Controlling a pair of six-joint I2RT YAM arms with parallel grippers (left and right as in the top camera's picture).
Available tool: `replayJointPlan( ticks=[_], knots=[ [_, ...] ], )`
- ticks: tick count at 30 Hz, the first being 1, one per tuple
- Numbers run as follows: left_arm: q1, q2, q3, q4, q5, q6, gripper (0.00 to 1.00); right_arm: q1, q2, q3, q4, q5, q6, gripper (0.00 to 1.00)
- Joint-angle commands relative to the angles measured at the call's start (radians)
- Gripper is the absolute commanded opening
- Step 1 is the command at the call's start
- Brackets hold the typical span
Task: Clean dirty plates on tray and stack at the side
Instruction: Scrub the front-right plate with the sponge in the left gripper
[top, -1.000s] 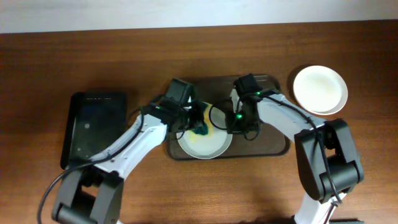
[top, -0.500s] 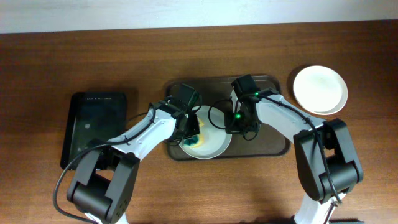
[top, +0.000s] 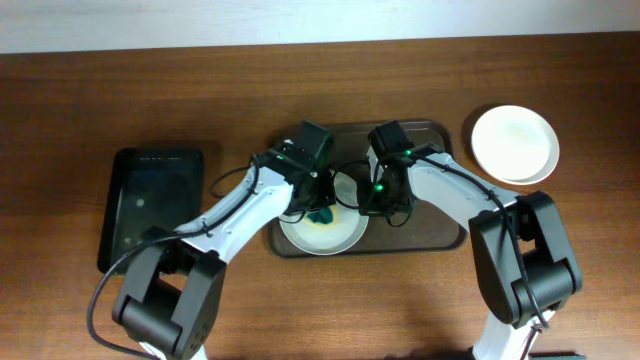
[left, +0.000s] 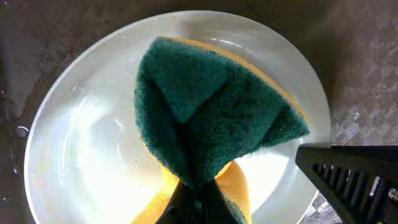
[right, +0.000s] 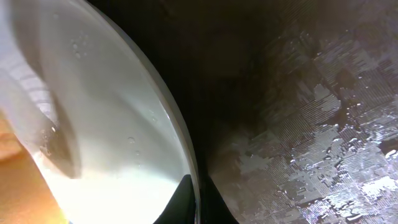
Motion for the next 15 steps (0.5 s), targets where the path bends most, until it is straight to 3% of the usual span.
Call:
replayJointPlan(
  ticks=[1, 5, 11, 15],
  knots=[
    [0.000, 0.000, -0.018, 0.017, -0.043, -0.010, 0.00, -0.010, 0.024, -0.016, -0.011, 0.081, -0.002, 0.04],
    [0.001, 0.092, -0.046, 0.048, -0.131, -0.009, 0.00, -0.010, 0.024, -0.016, -0.011, 0.081, -0.003, 0.04],
    [0.055, 0.068, -0.002, -0.182, -0.578, -0.010, 0.00, -0.010, 0.024, -0.016, -0.011, 0.089, -0.003, 0.04],
    [0.124, -0.054, 0.058, -0.230, -0.477, -0.010, 0.00, -0.010, 0.024, -0.016, -0.011, 0.089, -0.003, 0.04]
  ],
)
